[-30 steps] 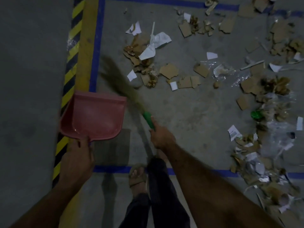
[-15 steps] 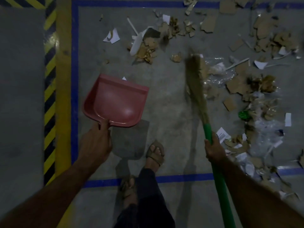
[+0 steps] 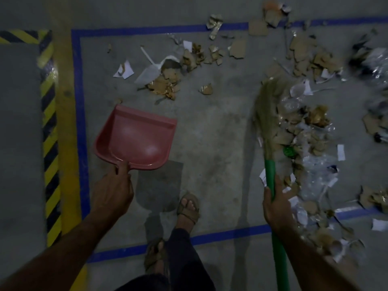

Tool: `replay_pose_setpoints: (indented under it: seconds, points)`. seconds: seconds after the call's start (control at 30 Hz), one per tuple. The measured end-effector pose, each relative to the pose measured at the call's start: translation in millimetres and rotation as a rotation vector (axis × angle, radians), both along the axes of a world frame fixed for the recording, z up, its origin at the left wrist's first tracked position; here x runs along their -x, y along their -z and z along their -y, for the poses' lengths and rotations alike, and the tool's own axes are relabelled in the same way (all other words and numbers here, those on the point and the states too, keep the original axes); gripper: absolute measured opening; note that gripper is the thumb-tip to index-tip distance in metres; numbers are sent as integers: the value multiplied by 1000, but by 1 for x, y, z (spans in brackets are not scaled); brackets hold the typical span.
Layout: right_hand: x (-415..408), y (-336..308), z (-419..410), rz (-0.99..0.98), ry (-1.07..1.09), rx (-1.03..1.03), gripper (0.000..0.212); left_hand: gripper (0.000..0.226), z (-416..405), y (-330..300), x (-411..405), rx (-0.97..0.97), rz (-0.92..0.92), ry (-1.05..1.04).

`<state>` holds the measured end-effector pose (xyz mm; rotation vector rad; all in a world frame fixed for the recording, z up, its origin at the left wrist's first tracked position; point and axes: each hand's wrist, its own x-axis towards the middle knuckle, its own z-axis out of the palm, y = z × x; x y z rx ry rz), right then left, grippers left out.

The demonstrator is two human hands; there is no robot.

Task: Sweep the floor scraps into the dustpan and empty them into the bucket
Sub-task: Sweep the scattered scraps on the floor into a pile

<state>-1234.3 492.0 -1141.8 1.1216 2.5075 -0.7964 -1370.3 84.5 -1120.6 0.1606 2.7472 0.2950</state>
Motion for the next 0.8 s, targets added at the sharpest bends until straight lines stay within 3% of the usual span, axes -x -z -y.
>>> replay_pose_setpoints:
  seconds: [0.23, 0.4, 0.53, 0.6, 0.7, 0.8]
  points:
    - [5, -7, 93, 46, -336, 111, 63, 40, 77, -19, 4, 144, 0, -73]
    - [47, 11, 198, 246, -710, 180, 66, 40, 151, -33, -7, 193, 76, -296]
    - [91, 38, 268, 340, -957, 207, 70, 29, 196, -26, -8, 256, 101, -350]
    - [103, 52, 278, 427, -914, 215, 68, 28, 208, -21, -4, 266, 100, -309]
    - [101, 60, 263, 463, -615, 234, 61, 32, 211, -15, 7, 214, 95, -232]
    - [82, 63, 228, 460, -376, 185, 67, 40, 205, -1, 26, 172, 100, -125]
